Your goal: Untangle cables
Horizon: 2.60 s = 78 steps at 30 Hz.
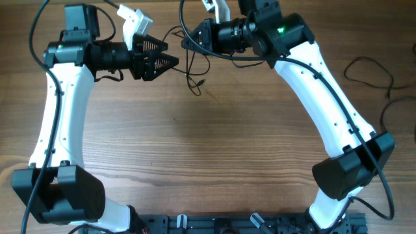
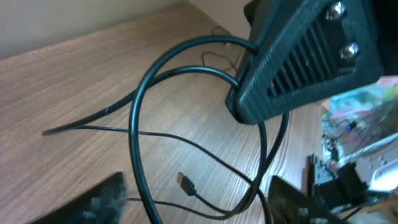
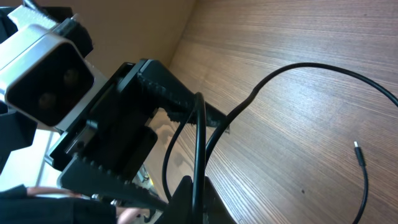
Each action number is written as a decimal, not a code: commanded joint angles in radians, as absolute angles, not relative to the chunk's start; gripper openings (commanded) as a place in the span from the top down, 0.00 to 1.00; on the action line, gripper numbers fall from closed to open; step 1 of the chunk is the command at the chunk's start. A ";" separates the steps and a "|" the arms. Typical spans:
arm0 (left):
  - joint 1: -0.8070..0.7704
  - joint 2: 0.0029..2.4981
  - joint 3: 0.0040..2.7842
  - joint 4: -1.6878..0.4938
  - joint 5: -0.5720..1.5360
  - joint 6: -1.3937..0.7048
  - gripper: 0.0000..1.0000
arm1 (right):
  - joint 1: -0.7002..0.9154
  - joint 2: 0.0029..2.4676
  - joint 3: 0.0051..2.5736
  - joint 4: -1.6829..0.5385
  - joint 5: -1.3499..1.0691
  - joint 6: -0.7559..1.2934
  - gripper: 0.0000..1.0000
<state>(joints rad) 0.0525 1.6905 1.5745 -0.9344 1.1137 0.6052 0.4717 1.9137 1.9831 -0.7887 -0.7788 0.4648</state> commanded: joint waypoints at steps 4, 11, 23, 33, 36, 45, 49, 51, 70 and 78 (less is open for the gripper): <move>0.052 1.695 1.569 -0.912 1.136 0.620 0.61 | 0.475 1.884 2.006 -0.787 -0.811 0.440 0.95; 0.052 1.695 1.569 -0.848 1.128 0.538 0.93 | 0.475 1.884 2.006 -0.787 -0.804 0.440 0.95; 0.091 1.695 1.569 -0.778 1.035 0.379 0.96 | 0.473 1.885 2.006 -0.949 -0.257 0.518 0.34; 0.105 1.692 1.569 -0.777 1.035 0.358 0.95 | 0.447 1.889 2.004 -1.055 0.045 0.555 0.09; 0.108 1.676 1.569 -0.773 1.035 0.350 0.94 | 0.443 1.905 2.001 -1.051 0.049 0.531 0.07; 0.110 1.536 1.569 -0.773 0.979 0.335 0.92 | 0.443 2.024 2.001 -1.012 -0.089 0.323 0.02; 0.110 1.488 1.569 -0.774 0.949 0.327 0.85 | 0.430 2.054 2.001 -1.008 -0.080 0.366 0.01; 0.110 1.471 1.569 -0.774 0.948 0.327 0.85 | 0.416 2.058 2.001 -1.010 -0.104 0.370 0.01; 0.118 1.459 1.569 -0.751 0.466 0.167 0.52 | 0.456 2.120 2.000 -1.098 -0.338 0.273 0.00; 0.131 1.459 1.569 -0.759 0.466 0.137 0.48 | 0.519 2.207 1.995 -1.073 -0.338 0.272 0.01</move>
<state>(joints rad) 0.1211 1.4651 1.5730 -0.7547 0.4831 0.1638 0.4885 2.1448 1.9858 -1.0904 -0.3168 0.2855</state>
